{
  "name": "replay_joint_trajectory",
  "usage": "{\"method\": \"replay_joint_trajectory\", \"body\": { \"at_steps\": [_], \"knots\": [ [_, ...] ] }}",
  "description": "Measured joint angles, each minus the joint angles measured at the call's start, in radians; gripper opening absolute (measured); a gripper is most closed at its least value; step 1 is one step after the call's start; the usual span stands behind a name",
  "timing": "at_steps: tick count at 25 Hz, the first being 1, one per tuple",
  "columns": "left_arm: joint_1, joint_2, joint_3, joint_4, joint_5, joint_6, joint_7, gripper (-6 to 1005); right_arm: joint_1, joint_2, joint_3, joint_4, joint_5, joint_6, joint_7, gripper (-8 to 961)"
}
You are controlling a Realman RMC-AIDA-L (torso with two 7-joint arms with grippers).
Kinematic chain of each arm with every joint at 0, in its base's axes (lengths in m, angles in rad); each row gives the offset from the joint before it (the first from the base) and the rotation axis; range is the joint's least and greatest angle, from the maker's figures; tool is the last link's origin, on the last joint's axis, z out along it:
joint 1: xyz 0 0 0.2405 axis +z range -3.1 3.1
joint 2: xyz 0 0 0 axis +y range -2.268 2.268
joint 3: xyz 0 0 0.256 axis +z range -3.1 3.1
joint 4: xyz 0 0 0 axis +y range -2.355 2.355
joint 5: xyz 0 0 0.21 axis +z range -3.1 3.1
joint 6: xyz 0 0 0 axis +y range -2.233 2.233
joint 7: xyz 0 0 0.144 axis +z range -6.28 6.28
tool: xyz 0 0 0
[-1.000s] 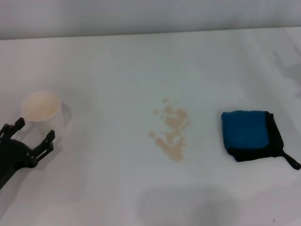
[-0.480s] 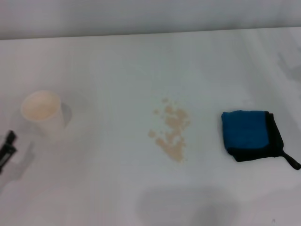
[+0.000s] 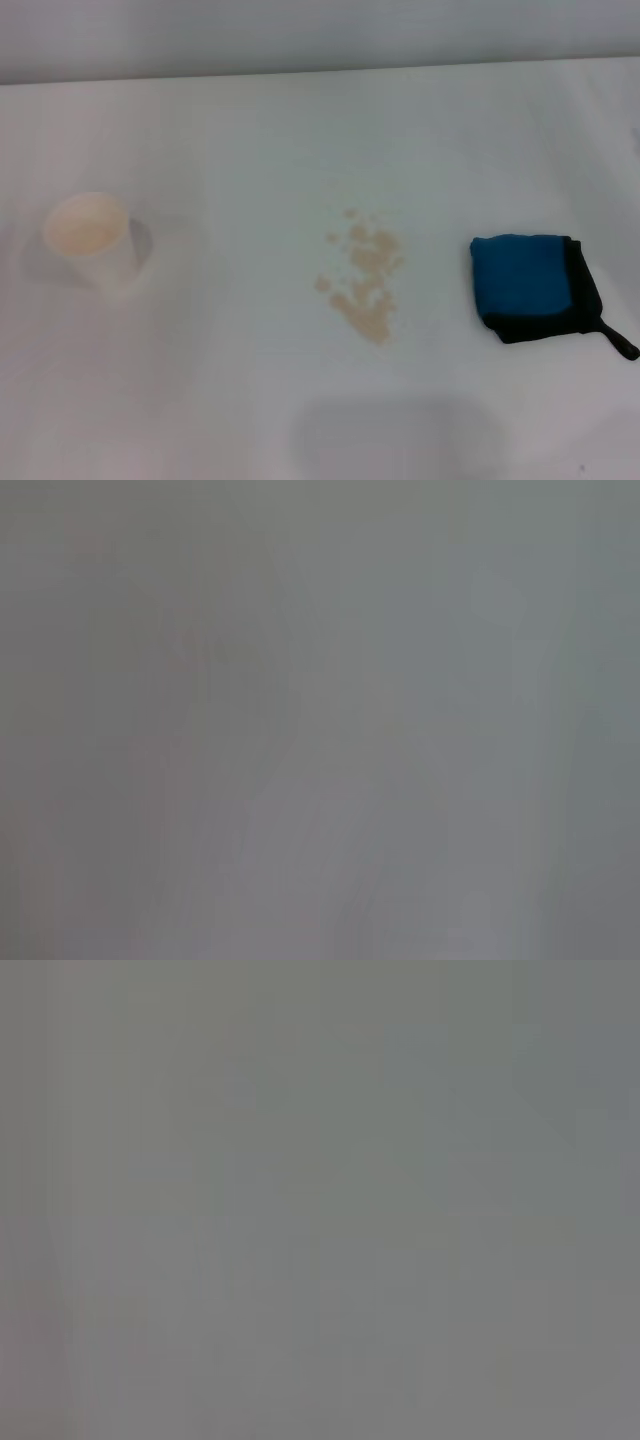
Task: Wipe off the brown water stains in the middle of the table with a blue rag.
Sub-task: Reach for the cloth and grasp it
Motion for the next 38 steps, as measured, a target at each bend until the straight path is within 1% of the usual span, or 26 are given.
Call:
{"method": "replay_joint_trajectory", "body": {
  "at_steps": [3, 6, 9, 12, 15, 19, 21, 25, 33, 38],
  "knots": [
    [0.001, 0.002, 0.000, 0.000, -0.059, 0.022, 0.004, 878, -0.005, -0.003, -0.047, -0.161, -0.174, 0.003, 0.215, 710],
    [-0.002, 0.002, 0.000, 0.002, -0.100, 0.047, 0.014, 877, 0.003, -0.010, -0.086, -0.306, -0.358, 0.065, 0.409, 710],
    [-0.007, 0.005, 0.000, 0.008, -0.109, 0.090, 0.026, 877, 0.048, -0.026, -0.122, -0.393, -0.550, 0.158, 0.589, 709],
    [-0.015, 0.007, -0.018, 0.010, -0.110, 0.124, 0.028, 877, 0.100, -0.034, -0.155, -0.445, -0.735, 0.254, 0.724, 704],
    [-0.020, 0.007, -0.028, 0.011, -0.110, 0.142, 0.030, 877, 0.142, -0.027, -0.214, -0.494, -0.888, 0.332, 0.810, 698],
    [-0.033, 0.007, -0.034, 0.011, -0.111, 0.148, 0.031, 877, 0.175, -0.013, -0.348, -0.565, -1.051, 0.413, 0.919, 689],
    [-0.040, 0.007, -0.034, 0.011, -0.111, 0.151, 0.031, 877, 0.195, -0.009, -0.398, -0.577, -1.110, 0.460, 0.966, 684],
    [-0.058, 0.009, -0.035, 0.012, -0.110, 0.155, 0.031, 877, 0.245, 0.004, -0.433, -0.580, -1.163, 0.565, 1.054, 675],
    [-0.072, 0.010, -0.035, 0.012, -0.105, 0.174, 0.048, 878, 0.291, 0.006, -0.475, -0.565, -1.166, 0.574, 1.191, 658],
    [-0.069, 0.010, -0.034, 0.013, -0.107, 0.176, 0.050, 878, 0.295, 0.007, -0.582, -0.545, -1.173, 0.566, 1.275, 651]
  ]
}}
